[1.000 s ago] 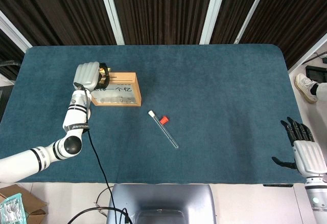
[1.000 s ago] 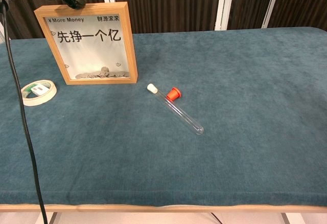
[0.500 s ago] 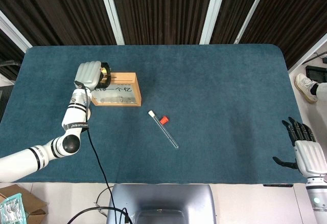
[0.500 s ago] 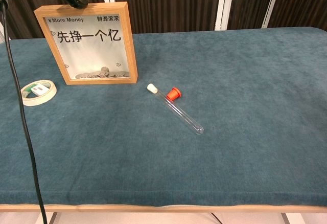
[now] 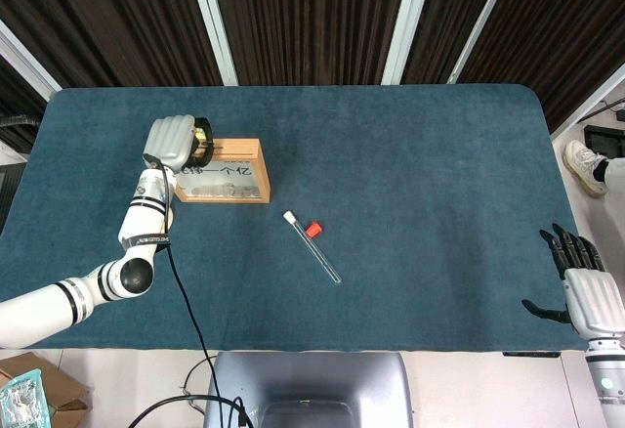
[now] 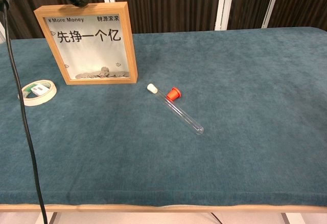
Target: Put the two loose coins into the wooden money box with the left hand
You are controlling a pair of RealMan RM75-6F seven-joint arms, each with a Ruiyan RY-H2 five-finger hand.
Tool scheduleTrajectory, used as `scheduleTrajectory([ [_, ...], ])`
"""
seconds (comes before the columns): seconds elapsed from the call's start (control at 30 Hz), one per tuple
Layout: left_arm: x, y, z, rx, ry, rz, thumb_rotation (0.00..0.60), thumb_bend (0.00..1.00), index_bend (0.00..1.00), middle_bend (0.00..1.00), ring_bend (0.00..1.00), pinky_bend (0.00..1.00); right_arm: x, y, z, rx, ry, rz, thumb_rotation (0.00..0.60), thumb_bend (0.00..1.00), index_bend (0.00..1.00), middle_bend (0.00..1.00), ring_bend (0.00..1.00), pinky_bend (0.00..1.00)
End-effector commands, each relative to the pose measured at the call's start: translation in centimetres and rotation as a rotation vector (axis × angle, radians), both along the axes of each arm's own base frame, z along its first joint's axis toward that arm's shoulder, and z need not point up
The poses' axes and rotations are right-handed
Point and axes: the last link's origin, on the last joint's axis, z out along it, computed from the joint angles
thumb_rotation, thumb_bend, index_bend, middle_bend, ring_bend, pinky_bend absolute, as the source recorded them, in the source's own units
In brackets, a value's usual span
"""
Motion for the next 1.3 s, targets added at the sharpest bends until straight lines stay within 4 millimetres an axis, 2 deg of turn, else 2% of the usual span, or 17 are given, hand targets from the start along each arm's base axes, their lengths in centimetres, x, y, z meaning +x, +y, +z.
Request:
scheduleTrajectory([
  [0.03, -0.08, 0.01, -0.03, 0.0, 0.002, 0.001, 0.6, 0.42, 0.67, 1.0, 1.0, 1.0, 0.0, 0.01, 0.02, -0.001, 0.001, 0.0, 0.6, 0.11, 0.0, 0.0, 0.0, 0.0],
  [0.53, -0.31, 0.04, -0.24, -0.006, 0.015, 0.009, 0.6, 0.43, 0.66, 1.0, 1.0, 1.0, 0.0, -0.01, 0.04, -0.003, 0.001, -0.001, 0.6, 0.11, 0.0, 0.0, 0.0, 0.0],
  [1.07, -0.22, -0.2, -0.2, -0.02, 0.019, 0.002, 0.6, 0.43, 0.49, 1.0, 1.0, 1.0, 0.02, 0.04, 0.11, -0.003, -0.002, -0.002, 0.6, 0.11, 0.0, 0.0, 0.0, 0.0],
  [1.3, 0.05, -0.32, -0.05, -0.015, 0.007, -0.009, 0.6, 0.43, 0.47, 1.0, 1.0, 1.0, 0.05, 0.04, 0.12, -0.003, -0.003, -0.001, 0.6, 0.11, 0.0, 0.0, 0.0, 0.0],
])
